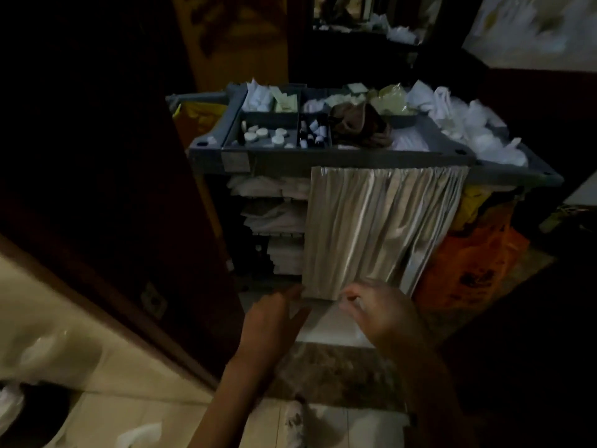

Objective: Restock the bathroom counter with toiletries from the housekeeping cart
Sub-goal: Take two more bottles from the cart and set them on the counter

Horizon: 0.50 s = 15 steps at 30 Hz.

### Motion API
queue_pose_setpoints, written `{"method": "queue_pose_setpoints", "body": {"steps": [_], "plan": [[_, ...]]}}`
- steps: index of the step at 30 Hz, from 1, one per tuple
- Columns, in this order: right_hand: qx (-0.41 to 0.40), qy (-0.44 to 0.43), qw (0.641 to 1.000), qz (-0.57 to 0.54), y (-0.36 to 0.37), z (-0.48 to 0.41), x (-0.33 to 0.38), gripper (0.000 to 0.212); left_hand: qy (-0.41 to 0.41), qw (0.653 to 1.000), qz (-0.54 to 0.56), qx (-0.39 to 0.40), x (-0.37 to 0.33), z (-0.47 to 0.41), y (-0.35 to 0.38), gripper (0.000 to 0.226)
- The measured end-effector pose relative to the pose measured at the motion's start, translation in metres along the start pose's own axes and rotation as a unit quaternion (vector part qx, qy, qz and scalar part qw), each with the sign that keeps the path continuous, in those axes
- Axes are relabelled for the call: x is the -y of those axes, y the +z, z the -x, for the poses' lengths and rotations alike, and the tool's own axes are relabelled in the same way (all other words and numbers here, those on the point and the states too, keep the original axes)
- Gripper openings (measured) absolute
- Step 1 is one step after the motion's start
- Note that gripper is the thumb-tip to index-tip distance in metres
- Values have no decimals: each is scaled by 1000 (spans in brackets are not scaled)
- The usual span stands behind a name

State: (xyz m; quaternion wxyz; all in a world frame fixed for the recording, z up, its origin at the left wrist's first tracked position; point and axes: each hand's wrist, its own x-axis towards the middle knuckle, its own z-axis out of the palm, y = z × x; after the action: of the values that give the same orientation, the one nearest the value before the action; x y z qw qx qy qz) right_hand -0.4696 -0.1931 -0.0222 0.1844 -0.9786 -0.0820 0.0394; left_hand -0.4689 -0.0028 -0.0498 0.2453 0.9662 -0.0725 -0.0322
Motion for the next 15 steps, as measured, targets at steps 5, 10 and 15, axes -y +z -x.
{"method": "queue_pose_setpoints", "body": {"steps": [5,10,15], "plan": [[-32,20,999,-4,-11,-70,-6,25,17,995,86,-39,3,-85,-12,43],[-2,23,1000,3,-14,-111,-13,25,21,997,79,-1,9,-127,-11,39],[4,21,1000,18,-10,-165,-24,28,13,996,91,4,20,-169,-4,41]]}}
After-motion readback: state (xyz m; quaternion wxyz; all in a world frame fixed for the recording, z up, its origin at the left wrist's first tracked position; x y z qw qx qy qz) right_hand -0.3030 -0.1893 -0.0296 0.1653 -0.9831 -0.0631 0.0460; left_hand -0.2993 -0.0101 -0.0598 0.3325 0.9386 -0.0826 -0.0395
